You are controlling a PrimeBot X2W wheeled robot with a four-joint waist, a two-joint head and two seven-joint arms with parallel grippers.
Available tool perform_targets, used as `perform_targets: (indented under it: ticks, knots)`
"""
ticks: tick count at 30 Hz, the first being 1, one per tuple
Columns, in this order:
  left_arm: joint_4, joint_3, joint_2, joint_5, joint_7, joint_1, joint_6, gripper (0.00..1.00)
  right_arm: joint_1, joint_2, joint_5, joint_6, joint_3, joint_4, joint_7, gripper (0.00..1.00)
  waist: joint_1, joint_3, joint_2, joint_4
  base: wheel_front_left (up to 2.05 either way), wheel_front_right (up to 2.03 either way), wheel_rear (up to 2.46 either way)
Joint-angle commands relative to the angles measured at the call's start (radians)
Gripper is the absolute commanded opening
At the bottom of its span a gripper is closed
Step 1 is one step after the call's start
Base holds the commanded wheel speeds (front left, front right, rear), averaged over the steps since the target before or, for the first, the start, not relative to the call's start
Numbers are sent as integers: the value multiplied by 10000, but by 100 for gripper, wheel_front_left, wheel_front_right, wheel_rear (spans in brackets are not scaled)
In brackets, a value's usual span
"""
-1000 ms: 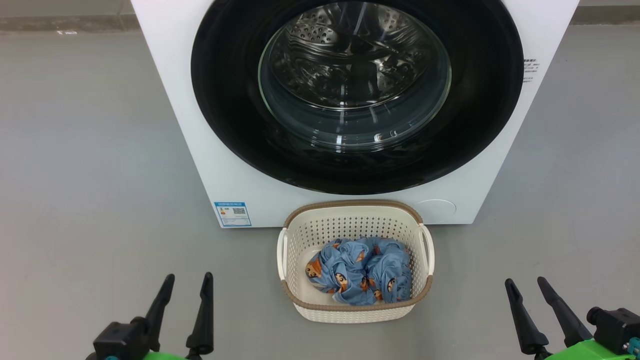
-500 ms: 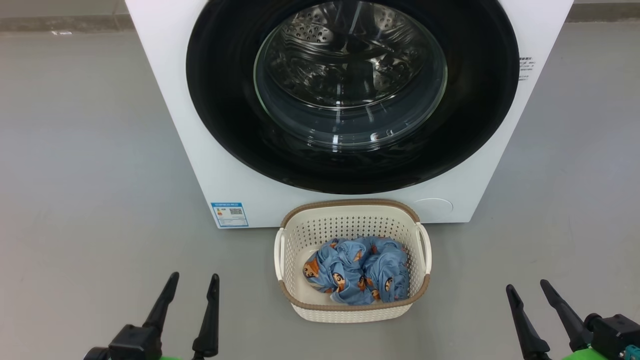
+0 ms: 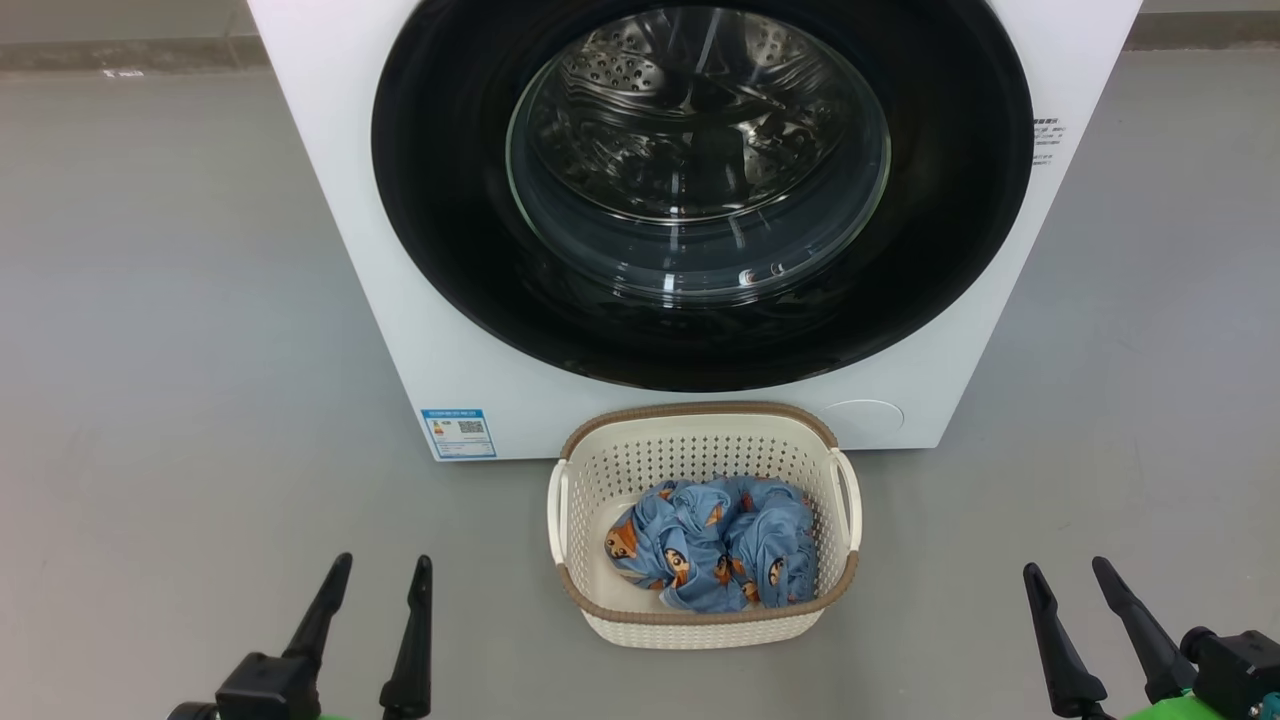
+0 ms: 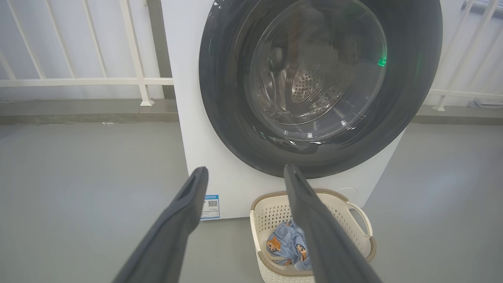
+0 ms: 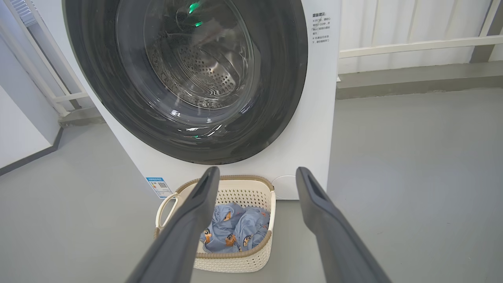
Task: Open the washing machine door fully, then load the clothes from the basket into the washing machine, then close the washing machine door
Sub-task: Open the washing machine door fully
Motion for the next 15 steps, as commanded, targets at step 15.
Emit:
perform_targets:
  ticks: [15]
  knots:
    - [-120,221,93,554,-65,-211,261,100,62,-191,-9,-11,168,-274,-130,100,0,8,0,-7,52,52,-103]
